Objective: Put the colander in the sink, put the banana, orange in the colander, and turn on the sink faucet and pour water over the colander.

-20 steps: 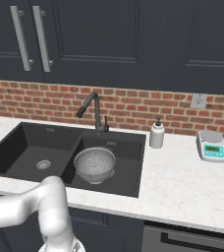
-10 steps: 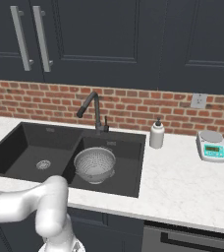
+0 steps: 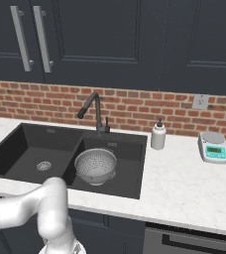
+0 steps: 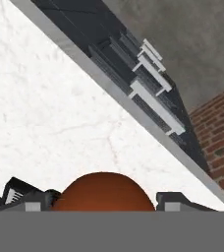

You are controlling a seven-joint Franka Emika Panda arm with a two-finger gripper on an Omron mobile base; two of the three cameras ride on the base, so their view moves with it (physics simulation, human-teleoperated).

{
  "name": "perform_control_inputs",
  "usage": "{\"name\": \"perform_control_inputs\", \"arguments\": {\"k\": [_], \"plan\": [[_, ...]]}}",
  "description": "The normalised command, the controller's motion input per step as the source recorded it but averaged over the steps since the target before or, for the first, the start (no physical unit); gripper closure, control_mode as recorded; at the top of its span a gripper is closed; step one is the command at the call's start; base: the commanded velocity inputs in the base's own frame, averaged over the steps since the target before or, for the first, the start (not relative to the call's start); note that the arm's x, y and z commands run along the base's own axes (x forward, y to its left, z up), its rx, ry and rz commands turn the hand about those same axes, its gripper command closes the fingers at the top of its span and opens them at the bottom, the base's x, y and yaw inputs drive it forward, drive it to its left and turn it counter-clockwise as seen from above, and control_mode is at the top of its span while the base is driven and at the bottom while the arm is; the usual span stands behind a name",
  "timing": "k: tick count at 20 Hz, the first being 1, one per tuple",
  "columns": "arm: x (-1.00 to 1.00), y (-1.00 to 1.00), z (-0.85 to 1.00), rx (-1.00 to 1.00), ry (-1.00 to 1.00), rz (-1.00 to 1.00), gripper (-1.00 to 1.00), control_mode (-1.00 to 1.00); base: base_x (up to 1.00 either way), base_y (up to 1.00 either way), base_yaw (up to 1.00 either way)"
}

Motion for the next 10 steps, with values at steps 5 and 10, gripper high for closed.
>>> {"name": "perform_control_inputs", "arguments": {"k": [5,10], "plan": [[-0.22,-1.0,0.0,0.35,-0.33,-0.21,1.0,-1.0,0.0,0.0,0.0],[-0.02,-1.0,0.01,0.42,-0.26,-0.19,1.0,-1.0,0.0,0.0,0.0]]}}
